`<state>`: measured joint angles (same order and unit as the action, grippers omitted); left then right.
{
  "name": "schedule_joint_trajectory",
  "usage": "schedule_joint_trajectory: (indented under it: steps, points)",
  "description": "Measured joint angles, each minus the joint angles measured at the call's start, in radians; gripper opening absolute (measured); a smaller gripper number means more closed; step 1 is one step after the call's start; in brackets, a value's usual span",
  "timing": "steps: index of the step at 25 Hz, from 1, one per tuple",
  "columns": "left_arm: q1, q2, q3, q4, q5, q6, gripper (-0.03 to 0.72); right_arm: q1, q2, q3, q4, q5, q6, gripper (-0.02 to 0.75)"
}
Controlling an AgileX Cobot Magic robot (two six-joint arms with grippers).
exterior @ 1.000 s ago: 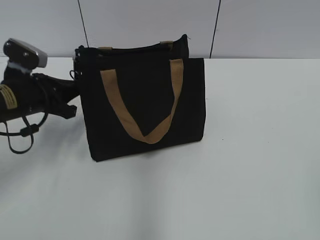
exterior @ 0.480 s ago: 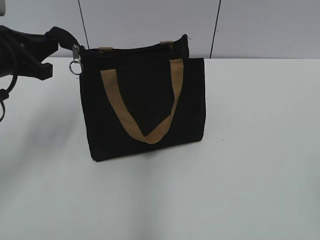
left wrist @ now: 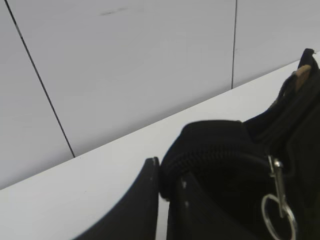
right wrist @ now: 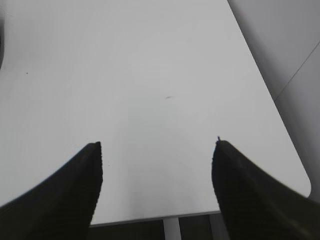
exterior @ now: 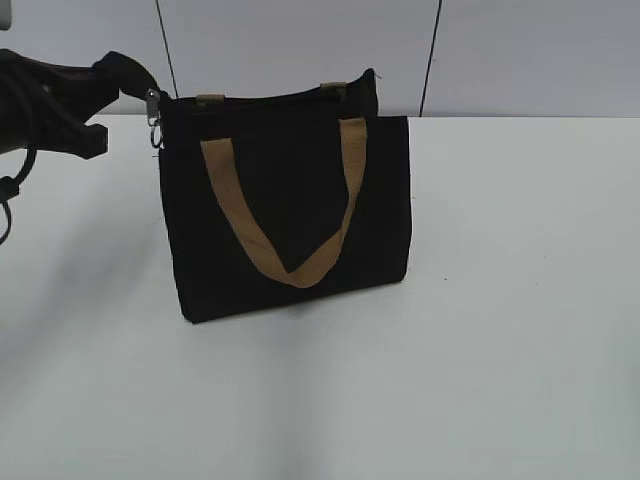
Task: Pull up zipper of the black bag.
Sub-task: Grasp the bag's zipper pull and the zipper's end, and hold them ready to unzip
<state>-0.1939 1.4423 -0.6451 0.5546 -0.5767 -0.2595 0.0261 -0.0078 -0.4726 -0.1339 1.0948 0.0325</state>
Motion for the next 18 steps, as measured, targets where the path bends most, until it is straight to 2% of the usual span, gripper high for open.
schedule_joint_trajectory:
  steps: [4, 7, 12, 18]
  points:
    - [-0.021, -0.015, 0.000, 0.000, -0.001, -0.001, 0.022, 0.005, 0.073, -0.021, 0.063, -0.153, -0.062, 0.522]
    - [-0.027, -0.017, 0.000, -0.007, 0.012, -0.016, 0.022, 0.006, 0.230, -0.030, 0.185, -0.301, -0.208, 0.522]
    - [-0.027, -0.030, 0.000, -0.032, 0.035, -0.031, 0.022, 0.028, 0.497, -0.031, 0.558, -0.487, -0.546, 0.522]
    - [-0.027, -0.031, 0.000, -0.035, 0.053, -0.071, 0.021, 0.164, 0.806, -0.081, 0.978, -0.553, -0.997, 0.522]
